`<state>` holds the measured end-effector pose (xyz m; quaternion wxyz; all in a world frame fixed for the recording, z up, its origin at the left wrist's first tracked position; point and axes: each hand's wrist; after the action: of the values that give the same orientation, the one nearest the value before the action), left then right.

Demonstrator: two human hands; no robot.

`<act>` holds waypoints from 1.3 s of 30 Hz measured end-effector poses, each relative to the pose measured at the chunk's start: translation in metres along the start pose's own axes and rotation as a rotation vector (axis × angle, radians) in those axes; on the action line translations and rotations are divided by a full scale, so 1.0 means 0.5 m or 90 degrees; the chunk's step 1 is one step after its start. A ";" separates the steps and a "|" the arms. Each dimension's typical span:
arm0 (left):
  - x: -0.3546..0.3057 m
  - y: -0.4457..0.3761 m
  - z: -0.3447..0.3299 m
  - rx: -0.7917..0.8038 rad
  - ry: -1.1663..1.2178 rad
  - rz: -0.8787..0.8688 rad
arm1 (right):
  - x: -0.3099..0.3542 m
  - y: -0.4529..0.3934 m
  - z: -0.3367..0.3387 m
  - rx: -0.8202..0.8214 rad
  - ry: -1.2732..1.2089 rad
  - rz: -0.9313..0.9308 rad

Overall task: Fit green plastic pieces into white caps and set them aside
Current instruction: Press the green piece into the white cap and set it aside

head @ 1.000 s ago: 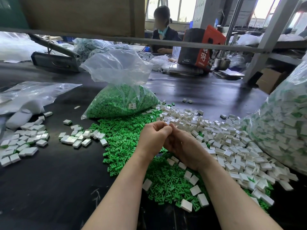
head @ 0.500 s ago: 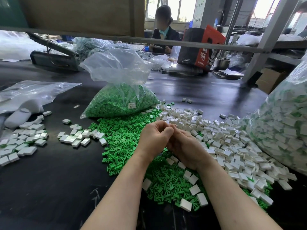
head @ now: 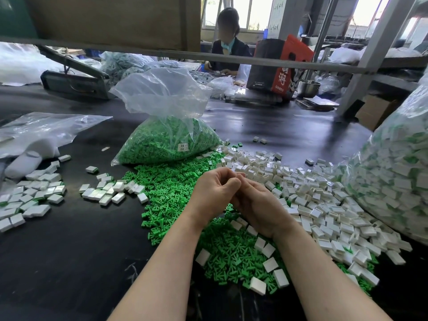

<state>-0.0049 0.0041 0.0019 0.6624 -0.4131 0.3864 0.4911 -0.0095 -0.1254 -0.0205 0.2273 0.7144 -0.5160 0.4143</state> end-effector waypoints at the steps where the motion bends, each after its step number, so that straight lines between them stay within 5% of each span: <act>1: 0.000 -0.001 0.001 0.001 0.006 -0.003 | -0.001 -0.002 -0.001 -0.011 0.001 0.001; 26: 0.022 -0.006 0.026 0.098 0.078 -0.027 | 0.001 -0.010 -0.002 -0.038 -0.043 -0.007; 39: 0.008 -0.005 0.006 -0.007 0.023 0.001 | -0.003 -0.009 -0.005 -0.029 0.025 -0.022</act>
<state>-0.0014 0.0076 -0.0002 0.6528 -0.4250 0.3958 0.4863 -0.0062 -0.1211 -0.0196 0.2606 0.7096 -0.5085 0.4123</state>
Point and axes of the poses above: each hand's wrist, its own y-axis away from the middle knuckle, its own z-axis out of the back of the hand, x = y × z, and after that the axes turned 15 degrees about -y, right-handed
